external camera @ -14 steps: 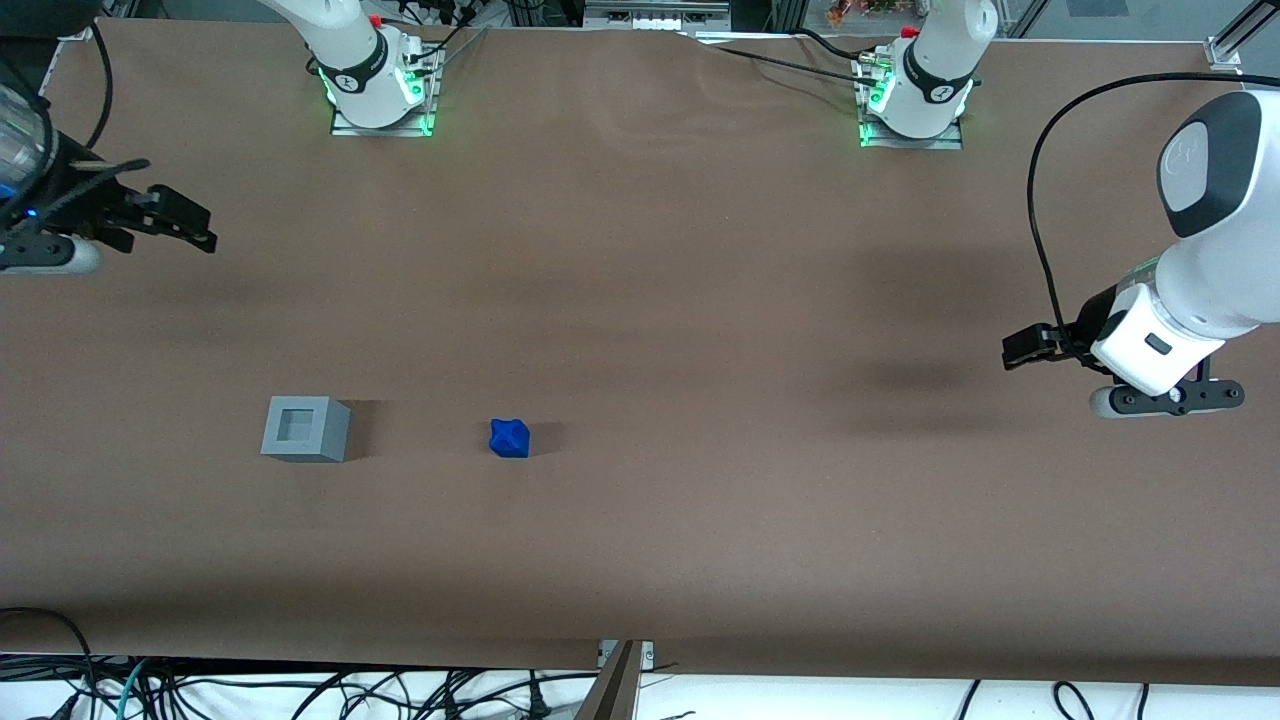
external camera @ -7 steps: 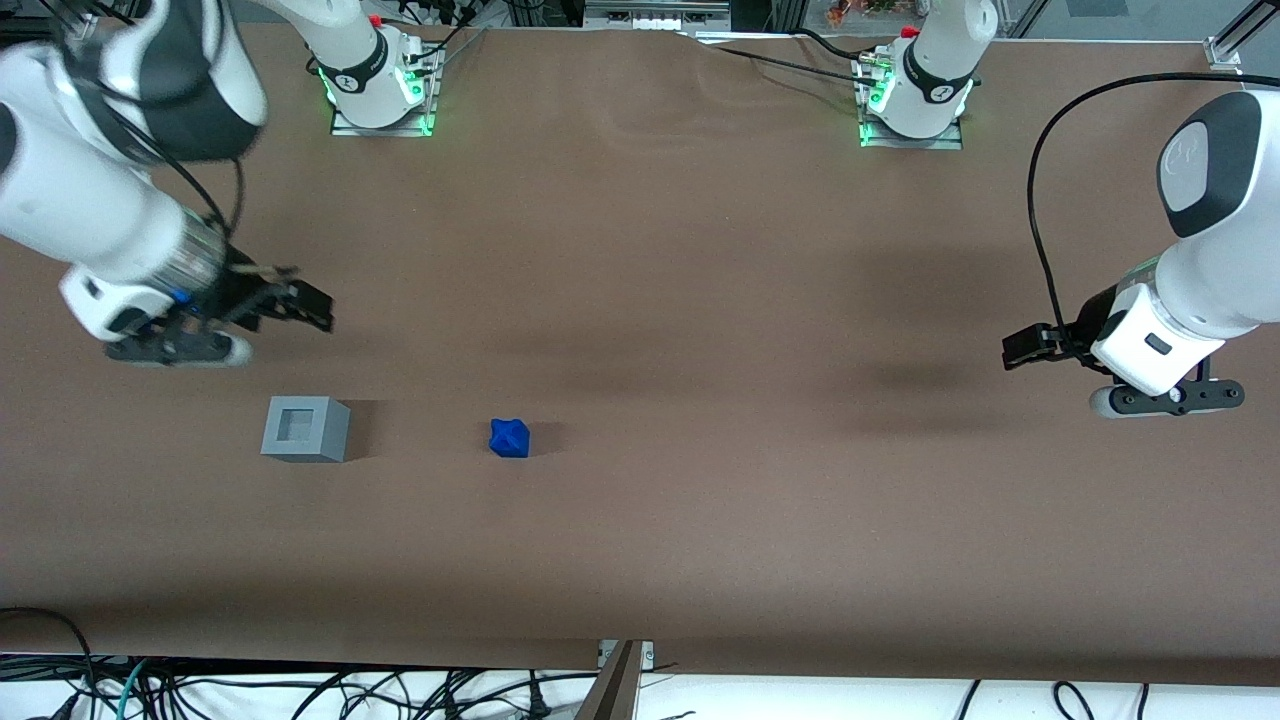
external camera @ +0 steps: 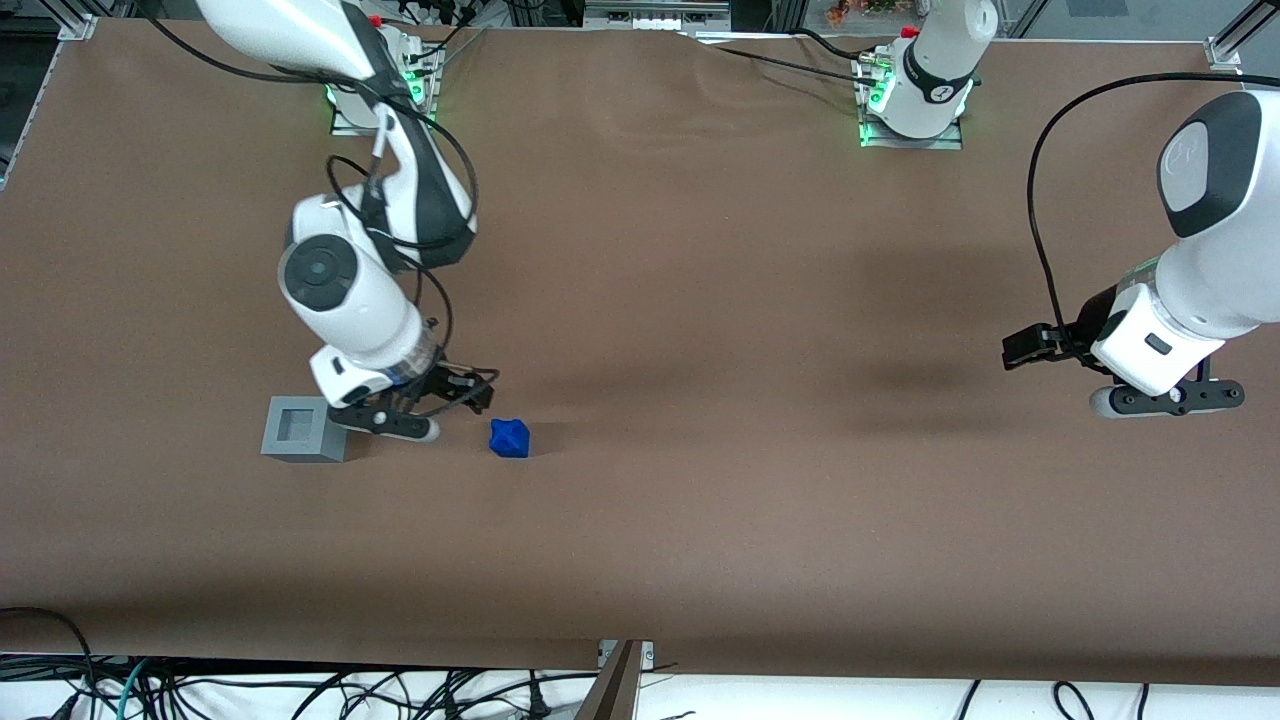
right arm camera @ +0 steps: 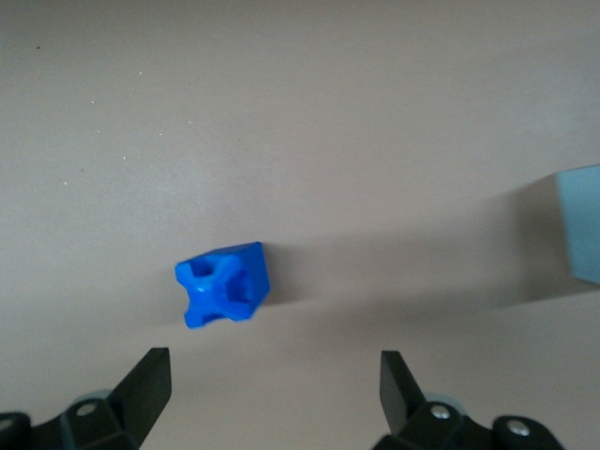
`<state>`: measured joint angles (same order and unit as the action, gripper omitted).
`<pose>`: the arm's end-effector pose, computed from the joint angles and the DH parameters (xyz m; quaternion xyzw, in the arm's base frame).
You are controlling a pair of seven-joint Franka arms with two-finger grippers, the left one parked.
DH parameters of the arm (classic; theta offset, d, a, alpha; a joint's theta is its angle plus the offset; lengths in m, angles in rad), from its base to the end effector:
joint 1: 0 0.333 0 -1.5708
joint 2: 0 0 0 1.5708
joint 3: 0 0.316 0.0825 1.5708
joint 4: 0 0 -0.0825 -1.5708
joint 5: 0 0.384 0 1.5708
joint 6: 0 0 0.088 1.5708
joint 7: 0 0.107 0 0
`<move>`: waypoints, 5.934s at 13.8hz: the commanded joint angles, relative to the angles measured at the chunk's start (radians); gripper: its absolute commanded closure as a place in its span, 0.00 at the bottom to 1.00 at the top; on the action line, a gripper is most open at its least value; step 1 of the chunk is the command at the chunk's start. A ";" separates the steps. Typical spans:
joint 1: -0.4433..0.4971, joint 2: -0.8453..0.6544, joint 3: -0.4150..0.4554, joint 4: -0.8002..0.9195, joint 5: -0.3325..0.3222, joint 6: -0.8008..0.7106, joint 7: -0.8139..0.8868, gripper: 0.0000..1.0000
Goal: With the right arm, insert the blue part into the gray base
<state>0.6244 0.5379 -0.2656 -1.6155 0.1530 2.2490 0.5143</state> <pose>0.6416 0.2720 0.3322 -0.9932 0.1002 -0.0546 0.0210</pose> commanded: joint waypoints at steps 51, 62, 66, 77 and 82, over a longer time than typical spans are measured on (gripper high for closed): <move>-0.295 0.025 -0.149 -0.043 0.155 -0.104 -0.806 0.72; -0.295 0.057 -0.149 -0.037 0.177 -0.062 -0.789 0.72; -0.295 0.057 -0.147 -0.031 0.177 -0.062 -0.784 0.72; -0.287 0.031 -0.145 -0.003 0.177 -0.121 -0.720 0.01; -0.276 -0.148 -0.159 0.016 0.134 -0.358 -0.705 0.01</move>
<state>0.3432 0.5013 -0.4192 -1.5800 0.3105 1.9973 -0.2110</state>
